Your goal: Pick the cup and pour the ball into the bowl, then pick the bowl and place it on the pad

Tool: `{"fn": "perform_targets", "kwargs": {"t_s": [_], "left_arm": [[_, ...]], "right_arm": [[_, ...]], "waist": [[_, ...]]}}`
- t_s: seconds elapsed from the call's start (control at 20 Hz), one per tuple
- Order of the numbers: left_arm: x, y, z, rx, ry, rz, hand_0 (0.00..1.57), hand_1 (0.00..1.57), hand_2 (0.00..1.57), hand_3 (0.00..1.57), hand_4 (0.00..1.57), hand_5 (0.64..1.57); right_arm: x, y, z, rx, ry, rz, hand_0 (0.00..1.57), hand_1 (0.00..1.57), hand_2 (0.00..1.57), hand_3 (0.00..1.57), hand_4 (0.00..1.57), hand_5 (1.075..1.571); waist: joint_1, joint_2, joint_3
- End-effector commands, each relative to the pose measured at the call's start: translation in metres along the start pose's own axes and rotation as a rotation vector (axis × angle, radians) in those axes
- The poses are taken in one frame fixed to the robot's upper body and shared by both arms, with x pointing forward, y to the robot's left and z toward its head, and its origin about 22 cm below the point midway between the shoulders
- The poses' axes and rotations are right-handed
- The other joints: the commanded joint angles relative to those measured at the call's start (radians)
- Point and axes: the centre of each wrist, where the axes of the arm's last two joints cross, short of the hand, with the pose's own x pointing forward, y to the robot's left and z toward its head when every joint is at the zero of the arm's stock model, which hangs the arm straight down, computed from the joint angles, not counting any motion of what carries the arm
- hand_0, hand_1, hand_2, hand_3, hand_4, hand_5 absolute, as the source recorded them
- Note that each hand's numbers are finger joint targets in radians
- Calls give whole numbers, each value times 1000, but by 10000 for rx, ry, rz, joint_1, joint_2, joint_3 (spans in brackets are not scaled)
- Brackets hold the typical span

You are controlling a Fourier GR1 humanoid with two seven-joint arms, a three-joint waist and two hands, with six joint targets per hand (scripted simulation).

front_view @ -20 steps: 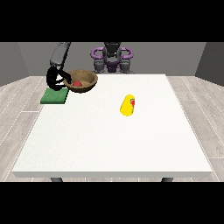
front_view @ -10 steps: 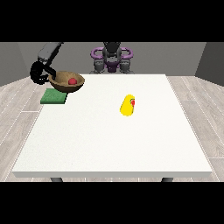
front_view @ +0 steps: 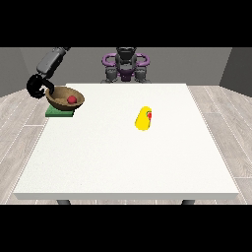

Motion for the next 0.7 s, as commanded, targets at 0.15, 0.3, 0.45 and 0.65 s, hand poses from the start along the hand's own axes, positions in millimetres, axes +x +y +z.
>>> {"fn": "perform_targets", "kwargs": {"t_s": [0.15,0.3,0.45,0.65], "left_arm": [[24,-34,-6,-1121,-1008,20,0,0,0,0,0,1571],[48,-52,-4,-1211,-1314,-61,0,0,0,0,0,1570],[73,-52,-3,-1343,-1466,-296,0,0,0,0,0,1568],[79,-67,8,-1583,-1867,-486,0,0,0,0,0,1566]], "right_arm": [[-14,-33,11,-777,-868,-385,1571,1571,1571,760,1184,1566],[-19,-43,15,-980,-758,-970,1571,1571,1571,338,1170,1564],[0,-55,9,-1815,-122,-1808,1571,1571,1571,1571,633,1560],[9,-84,18,-2780,-724,-830,1080,1080,1023,988,0,1531]], "waist": [[706,1151,11],[811,1285,23],[863,1598,16],[864,2125,22]]}}
